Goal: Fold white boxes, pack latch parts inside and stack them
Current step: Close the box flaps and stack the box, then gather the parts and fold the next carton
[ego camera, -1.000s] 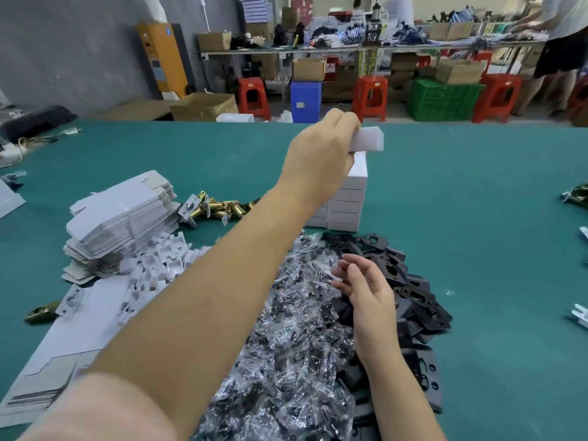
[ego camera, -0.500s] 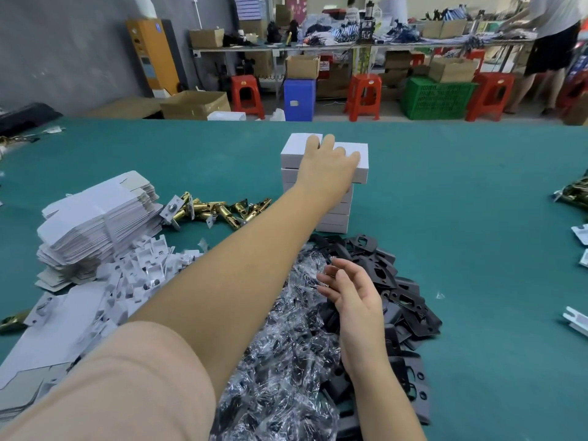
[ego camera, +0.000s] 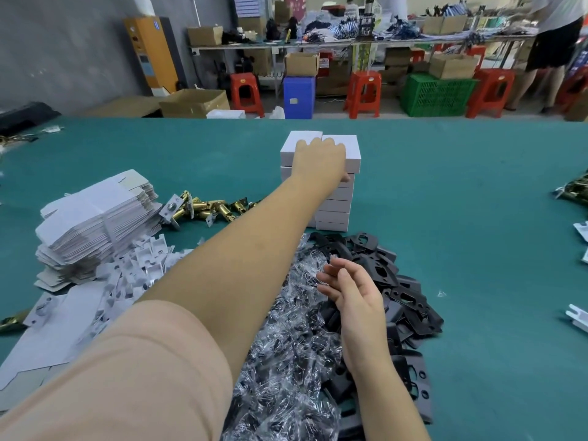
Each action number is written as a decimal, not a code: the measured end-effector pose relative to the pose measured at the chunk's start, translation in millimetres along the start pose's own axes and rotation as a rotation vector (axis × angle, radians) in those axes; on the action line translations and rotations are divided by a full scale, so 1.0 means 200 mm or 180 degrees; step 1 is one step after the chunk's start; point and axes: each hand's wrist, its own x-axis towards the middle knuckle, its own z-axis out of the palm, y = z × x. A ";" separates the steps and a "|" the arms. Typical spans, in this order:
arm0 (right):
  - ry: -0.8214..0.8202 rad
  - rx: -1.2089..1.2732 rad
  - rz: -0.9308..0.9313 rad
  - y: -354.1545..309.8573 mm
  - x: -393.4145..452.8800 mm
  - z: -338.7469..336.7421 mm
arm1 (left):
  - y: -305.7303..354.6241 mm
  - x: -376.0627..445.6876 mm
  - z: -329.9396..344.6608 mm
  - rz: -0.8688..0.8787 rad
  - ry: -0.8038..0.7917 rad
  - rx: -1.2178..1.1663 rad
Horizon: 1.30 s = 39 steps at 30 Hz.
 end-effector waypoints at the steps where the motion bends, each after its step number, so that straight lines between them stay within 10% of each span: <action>1: -0.0002 -0.0004 0.0001 0.00 0.00 0.00 | -0.01 0.00 0.00 0.0011 0.0007 -0.0058; 13: -0.0124 -0.0093 -0.0079 0.00 0.01 -0.01 | -0.23 -0.67 -0.28 -0.0029 0.0668 -0.1716; 24: -0.0224 -0.0443 -0.0110 -0.01 -0.02 -0.01 | -1.25 -1.70 0.09 -0.2105 -0.1289 -0.0596; 39: -0.0264 -0.0583 -0.0179 0.00 -0.03 0.00 | -1.35 -1.80 0.31 -0.2335 -0.1471 -0.0275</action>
